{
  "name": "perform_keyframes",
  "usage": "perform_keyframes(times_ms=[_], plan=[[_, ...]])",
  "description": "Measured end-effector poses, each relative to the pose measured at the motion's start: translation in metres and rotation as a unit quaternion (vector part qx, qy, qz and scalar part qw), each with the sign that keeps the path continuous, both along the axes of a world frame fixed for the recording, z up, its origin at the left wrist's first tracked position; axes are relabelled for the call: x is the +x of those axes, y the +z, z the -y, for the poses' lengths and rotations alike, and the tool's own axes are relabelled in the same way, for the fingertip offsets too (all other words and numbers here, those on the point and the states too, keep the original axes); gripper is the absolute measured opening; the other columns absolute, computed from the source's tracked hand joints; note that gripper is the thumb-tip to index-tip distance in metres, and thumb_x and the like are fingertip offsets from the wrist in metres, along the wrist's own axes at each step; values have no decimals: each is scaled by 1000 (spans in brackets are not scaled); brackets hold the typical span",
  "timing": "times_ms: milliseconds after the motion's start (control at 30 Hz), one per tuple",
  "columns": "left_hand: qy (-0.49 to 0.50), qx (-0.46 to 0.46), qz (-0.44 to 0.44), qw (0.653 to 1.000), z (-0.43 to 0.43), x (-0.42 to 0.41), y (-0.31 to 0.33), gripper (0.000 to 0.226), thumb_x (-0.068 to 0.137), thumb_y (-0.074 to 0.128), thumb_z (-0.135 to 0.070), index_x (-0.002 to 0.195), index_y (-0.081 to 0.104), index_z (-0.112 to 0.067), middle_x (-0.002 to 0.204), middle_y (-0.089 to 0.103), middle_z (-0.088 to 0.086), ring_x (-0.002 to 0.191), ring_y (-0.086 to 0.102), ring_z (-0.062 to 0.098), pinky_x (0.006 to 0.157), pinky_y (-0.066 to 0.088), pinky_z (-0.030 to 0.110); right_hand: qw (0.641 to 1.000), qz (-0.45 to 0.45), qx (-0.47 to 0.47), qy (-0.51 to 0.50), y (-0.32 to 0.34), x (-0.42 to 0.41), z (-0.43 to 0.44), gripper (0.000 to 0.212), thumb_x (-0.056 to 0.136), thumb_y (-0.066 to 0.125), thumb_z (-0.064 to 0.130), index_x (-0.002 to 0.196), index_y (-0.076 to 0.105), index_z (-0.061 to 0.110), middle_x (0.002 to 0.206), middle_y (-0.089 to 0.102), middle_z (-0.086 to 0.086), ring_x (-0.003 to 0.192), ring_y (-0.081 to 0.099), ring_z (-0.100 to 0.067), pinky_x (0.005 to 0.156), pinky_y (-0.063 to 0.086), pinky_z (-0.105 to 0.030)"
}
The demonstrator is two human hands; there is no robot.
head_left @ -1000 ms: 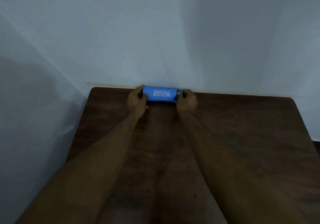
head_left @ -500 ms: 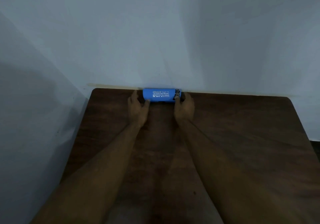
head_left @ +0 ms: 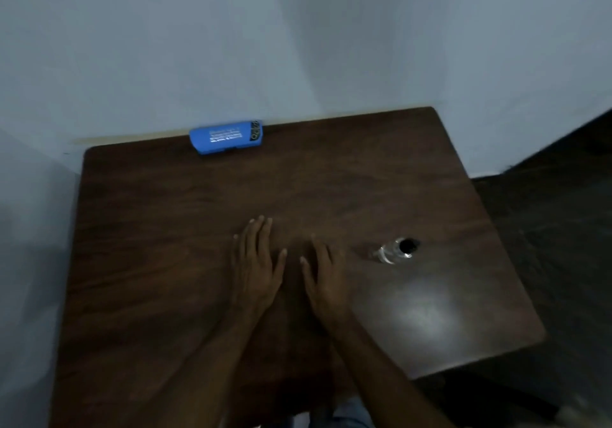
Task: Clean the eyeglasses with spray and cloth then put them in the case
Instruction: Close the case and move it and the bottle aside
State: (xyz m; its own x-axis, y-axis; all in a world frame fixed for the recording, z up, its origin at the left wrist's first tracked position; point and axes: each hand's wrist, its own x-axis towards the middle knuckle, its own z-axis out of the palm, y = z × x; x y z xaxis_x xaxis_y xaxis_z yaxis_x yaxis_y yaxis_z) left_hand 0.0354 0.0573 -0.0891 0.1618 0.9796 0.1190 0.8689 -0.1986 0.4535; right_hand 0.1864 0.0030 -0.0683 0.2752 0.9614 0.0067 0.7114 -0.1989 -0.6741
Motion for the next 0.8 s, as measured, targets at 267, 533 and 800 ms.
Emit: perform_keyframes(times_ms=[267, 533, 800], plan=[[-12, 29, -117, 993, 16, 12, -8, 65, 102, 40, -47, 157, 43, -12, 166, 39, 9, 156, 33, 25, 126, 20, 59, 994, 22, -37, -100, 5, 68, 72, 37, 104, 59, 31, 138, 61, 16, 138, 59, -1, 128, 51, -19, 106, 46, -35], [-5, 28, -123, 992, 16, 12, -9, 65, 102, 41, -46, 157, 42, -12, 167, 38, 9, 157, 31, 24, 127, 19, 59, 959, -36, -3, -280, 8, 92, 67, 22, 94, 71, 32, 104, 55, 21, 108, 53, 5, 103, 51, -15, 88, 51, -41], [1, 35, -122, 992, 14, 12, -10, 65, 101, 44, -45, 156, 44, -11, 166, 39, 9, 156, 32, 25, 127, 21, 57, 952, -91, -14, -291, 16, 95, 40, 54, 89, 76, 44, 132, 50, 24, 130, 54, 4, 118, 52, -13, 95, 48, -35]])
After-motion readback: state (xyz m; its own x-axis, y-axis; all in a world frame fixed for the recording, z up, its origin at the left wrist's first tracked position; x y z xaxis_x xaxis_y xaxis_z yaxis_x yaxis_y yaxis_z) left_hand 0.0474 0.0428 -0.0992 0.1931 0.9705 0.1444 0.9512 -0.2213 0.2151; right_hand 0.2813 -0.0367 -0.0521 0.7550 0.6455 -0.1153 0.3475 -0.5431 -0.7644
